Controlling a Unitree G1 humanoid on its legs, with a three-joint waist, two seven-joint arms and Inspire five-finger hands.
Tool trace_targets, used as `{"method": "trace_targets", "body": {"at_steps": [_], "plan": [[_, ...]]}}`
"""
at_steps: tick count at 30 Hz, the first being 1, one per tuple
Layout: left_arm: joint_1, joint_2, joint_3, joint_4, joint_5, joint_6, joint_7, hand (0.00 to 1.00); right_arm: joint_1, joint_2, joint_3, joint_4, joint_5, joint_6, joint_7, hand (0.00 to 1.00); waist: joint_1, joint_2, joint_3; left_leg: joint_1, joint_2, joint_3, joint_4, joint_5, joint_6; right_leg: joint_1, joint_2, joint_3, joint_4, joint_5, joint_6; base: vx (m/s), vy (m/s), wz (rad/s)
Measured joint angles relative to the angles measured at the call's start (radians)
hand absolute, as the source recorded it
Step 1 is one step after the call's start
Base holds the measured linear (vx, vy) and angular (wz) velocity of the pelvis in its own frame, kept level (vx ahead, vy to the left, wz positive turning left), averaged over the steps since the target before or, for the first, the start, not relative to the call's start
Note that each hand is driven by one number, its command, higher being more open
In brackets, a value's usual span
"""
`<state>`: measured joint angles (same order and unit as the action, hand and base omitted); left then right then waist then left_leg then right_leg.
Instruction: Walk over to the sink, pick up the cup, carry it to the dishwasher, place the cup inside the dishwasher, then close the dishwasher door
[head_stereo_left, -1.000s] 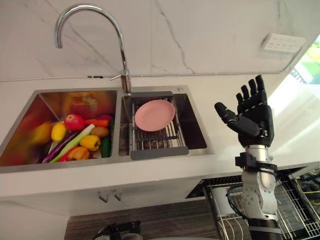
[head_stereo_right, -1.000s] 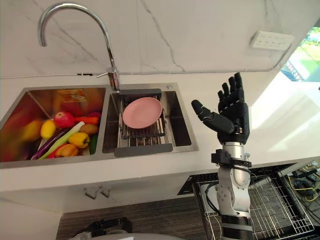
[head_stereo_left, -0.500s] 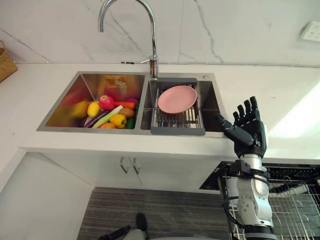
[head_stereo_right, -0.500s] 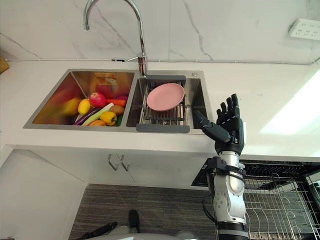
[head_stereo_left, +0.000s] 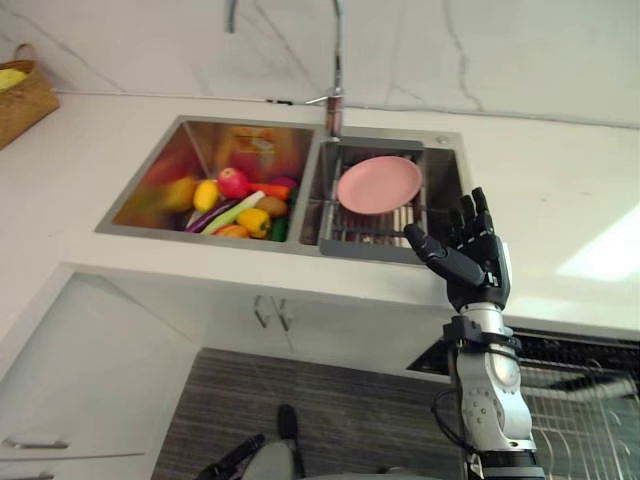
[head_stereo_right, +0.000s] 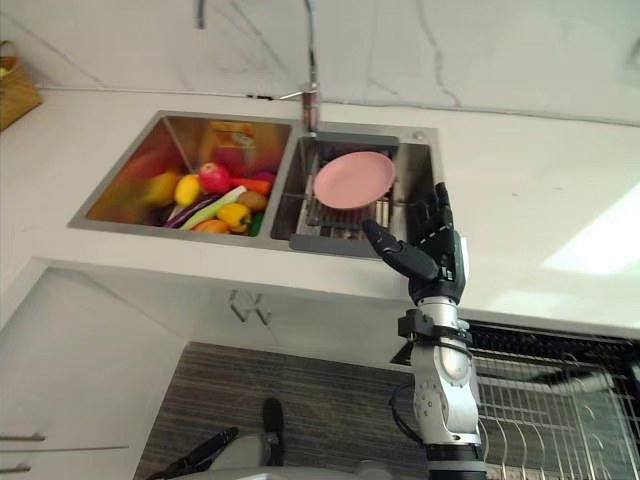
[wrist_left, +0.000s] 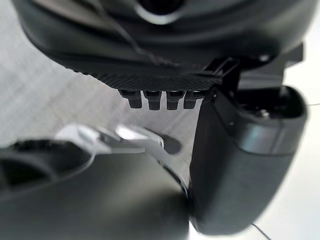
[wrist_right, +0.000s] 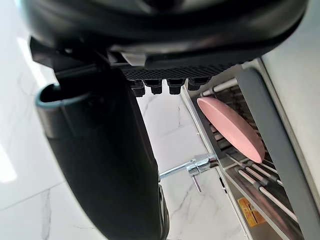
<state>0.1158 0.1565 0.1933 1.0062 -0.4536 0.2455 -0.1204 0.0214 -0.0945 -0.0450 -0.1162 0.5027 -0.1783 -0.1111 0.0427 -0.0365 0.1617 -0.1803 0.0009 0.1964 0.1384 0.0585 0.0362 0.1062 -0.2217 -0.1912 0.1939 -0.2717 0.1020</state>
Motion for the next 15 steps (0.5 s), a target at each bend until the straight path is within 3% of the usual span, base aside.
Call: {"method": "trace_targets", "body": {"at_steps": [1, 2, 3, 4, 5, 6, 7, 8, 10, 11, 13, 14, 15], "plan": [[-0.002, 0.001, -0.028, 0.009, 0.010, -0.013, -0.017, 1.00, 0.000, -0.001, -0.009, 0.001, -0.034, -0.003, -0.027, 1.00, -0.008, 0.000, -0.003, 0.003, -0.024, 0.001, 0.043, -0.074, -0.008, -0.027, -0.034, -0.028, 0.139, -0.035, -0.024, 0.20, 0.114, 0.39], [-0.012, 0.004, -0.045, 0.023, 0.027, -0.027, -0.018, 1.00, 0.003, -0.005, -0.006, 0.010, -0.076, -0.003, -0.053, 1.00, -0.009, 0.003, -0.003, 0.014, -0.034, 0.000, 0.052, -0.096, 0.009, -0.149, -0.074, -0.026, 0.391, -0.008, -0.092, 0.22, 0.131, 0.29], [-0.013, 0.008, -0.047, 0.030, 0.031, -0.031, -0.018, 1.00, 0.011, -0.003, -0.005, 0.014, -0.087, -0.003, -0.058, 1.00, -0.014, -0.001, -0.001, 0.033, -0.036, -0.004, 0.040, -0.099, 0.014, -0.191, -0.085, -0.017, 0.487, 0.029, -0.148, 0.17, 0.136, 0.10], [-0.013, 0.015, -0.047, 0.042, 0.041, -0.036, -0.016, 1.00, 0.022, 0.002, -0.005, 0.017, -0.097, -0.003, -0.062, 1.00, -0.021, -0.003, 0.005, 0.078, -0.039, -0.009, 0.015, -0.104, 0.021, -0.223, -0.093, 0.008, 0.593, 0.103, -0.174, 0.29, 0.132, 0.07], [-0.015, 0.030, -0.047, 0.058, 0.041, -0.038, 0.000, 1.00, 0.030, 0.004, -0.007, 0.019, -0.100, -0.009, -0.054, 1.00, -0.038, -0.013, 0.016, 0.140, -0.028, -0.017, -0.003, -0.110, 0.028, -0.239, -0.090, 0.028, 0.648, 0.072, -0.133, 0.24, 0.091, 0.04], [-0.015, 0.032, -0.047, 0.061, 0.041, -0.038, 0.003, 1.00, 0.030, 0.004, -0.008, 0.019, -0.101, -0.013, -0.053, 1.00, -0.040, -0.013, 0.015, 0.149, -0.025, -0.017, -0.005, -0.113, 0.027, -0.241, -0.087, 0.026, 0.643, 0.060, -0.129, 0.29, 0.092, -0.06], [-0.019, 0.035, -0.048, 0.069, 0.042, -0.033, 0.012, 1.00, 0.027, 0.003, -0.010, 0.016, -0.103, -0.039, -0.046, 1.00, -0.046, -0.014, 0.015, 0.184, -0.009, -0.013, -0.014, -0.117, 0.025, -0.252, -0.069, 0.017, 0.586, 0.031, -0.107, 0.26, 0.056, -0.09], [-0.027, 0.039, -0.059, 0.072, 0.048, -0.011, 0.013, 1.00, 0.025, 0.002, -0.011, -0.003, -0.105, -0.058, -0.041, 1.00, -0.059, -0.015, 0.014, 0.207, 0.005, -0.011, -0.018, -0.116, 0.024, -0.255, -0.046, 0.009, 0.467, 0.027, -0.094, 0.31, 0.054, -0.08], [-0.033, 0.045, -0.073, 0.074, 0.054, 0.005, 0.013, 1.00, 0.025, 0.000, -0.013, -0.024, -0.105, -0.060, -0.042, 1.00, -0.062, -0.017, 0.011, 0.218, 0.015, -0.010, -0.017, -0.120, 0.016, -0.262, -0.032, 0.007, 0.368, 0.033, -0.084, 0.21, -0.006, 0.01], [-0.040, 0.049, -0.081, 0.077, 0.066, 0.014, 0.016, 1.00, 0.021, -0.004, -0.016, -0.038, -0.105, -0.061, -0.045, 1.00, -0.062, -0.020, 0.009, 0.224, 0.022, -0.012, -0.015, -0.126, 0.007, -0.266, -0.021, 0.011, 0.270, 0.057, -0.060, 0.25, -0.081, 0.05], [-0.043, 0.060, -0.084, 0.084, 0.073, 0.027, 0.021, 1.00, 0.012, -0.004, -0.018, -0.044, -0.104, -0.061, -0.051, 1.00, -0.062, -0.043, -0.005, 0.229, 0.013, -0.019, -0.007, -0.145, -0.018, -0.265, -0.014, 0.026, 0.136, 0.220, -0.065, 0.24, -0.140, 0.10], [-0.047, 0.064, -0.081, 0.095, 0.075, 0.033, 0.034, 1.00, 0.008, -0.008, -0.021, -0.043, -0.104, -0.056, -0.054, 1.00, -0.059, -0.050, -0.014, 0.236, 0.013, -0.025, 0.007, -0.167, -0.038, -0.241, -0.013, 0.039, 0.093, 0.286, -0.026, 0.16, -0.153, 0.05], [-0.045, 0.057, -0.081, 0.097, 0.077, 0.034, 0.036, 1.00, 0.005, -0.012, -0.022, -0.043, -0.105, -0.053, -0.057, 1.00, -0.057, -0.039, -0.015, 0.236, 0.025, -0.027, 0.013, -0.174, -0.046, -0.228, -0.001, 0.038, 0.074, 0.287, -0.026, 0.17, -0.170, 0.02]]}}
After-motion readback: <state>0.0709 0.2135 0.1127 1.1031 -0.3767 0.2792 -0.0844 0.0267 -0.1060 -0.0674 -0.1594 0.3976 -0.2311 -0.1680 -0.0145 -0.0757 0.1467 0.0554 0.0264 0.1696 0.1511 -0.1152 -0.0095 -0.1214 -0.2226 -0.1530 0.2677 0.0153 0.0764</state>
